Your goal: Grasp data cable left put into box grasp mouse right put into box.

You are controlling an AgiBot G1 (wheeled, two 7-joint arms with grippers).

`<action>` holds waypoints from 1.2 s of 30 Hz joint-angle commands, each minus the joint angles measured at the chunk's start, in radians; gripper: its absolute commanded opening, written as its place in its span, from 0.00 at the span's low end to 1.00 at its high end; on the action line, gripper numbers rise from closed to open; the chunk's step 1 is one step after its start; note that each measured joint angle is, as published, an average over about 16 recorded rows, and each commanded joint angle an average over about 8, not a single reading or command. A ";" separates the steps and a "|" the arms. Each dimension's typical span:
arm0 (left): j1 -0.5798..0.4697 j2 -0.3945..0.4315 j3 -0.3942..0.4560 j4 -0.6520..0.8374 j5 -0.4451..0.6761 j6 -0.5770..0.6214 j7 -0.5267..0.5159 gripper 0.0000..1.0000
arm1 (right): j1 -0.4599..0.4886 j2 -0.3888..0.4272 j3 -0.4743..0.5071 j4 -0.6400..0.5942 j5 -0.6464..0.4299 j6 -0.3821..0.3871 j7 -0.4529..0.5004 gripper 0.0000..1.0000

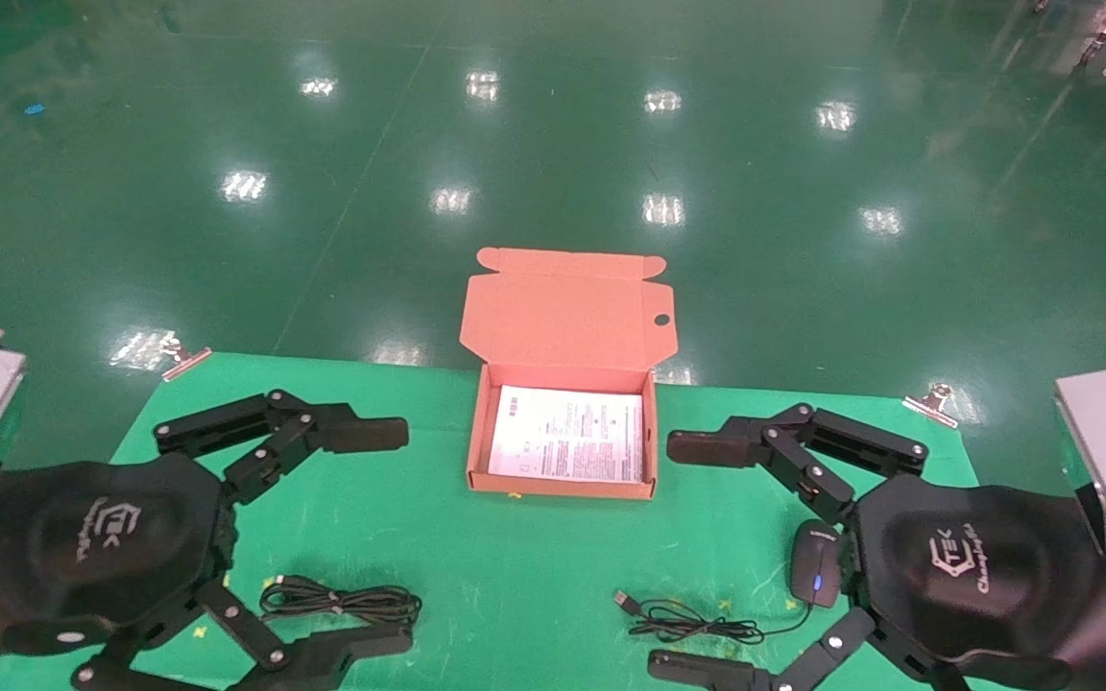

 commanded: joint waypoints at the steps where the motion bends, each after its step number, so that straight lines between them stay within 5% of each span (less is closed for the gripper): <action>1: 0.000 0.000 0.000 0.000 0.000 0.000 0.000 1.00 | 0.000 0.000 0.000 0.000 0.000 0.000 0.000 1.00; 25: -0.008 0.001 0.008 -0.006 0.018 0.006 0.002 1.00 | 0.003 0.003 -0.007 0.001 -0.022 0.005 -0.005 1.00; 36: -0.213 0.058 0.178 -0.019 0.340 0.078 -0.006 1.00 | 0.157 0.002 -0.133 0.048 -0.384 -0.059 -0.160 1.00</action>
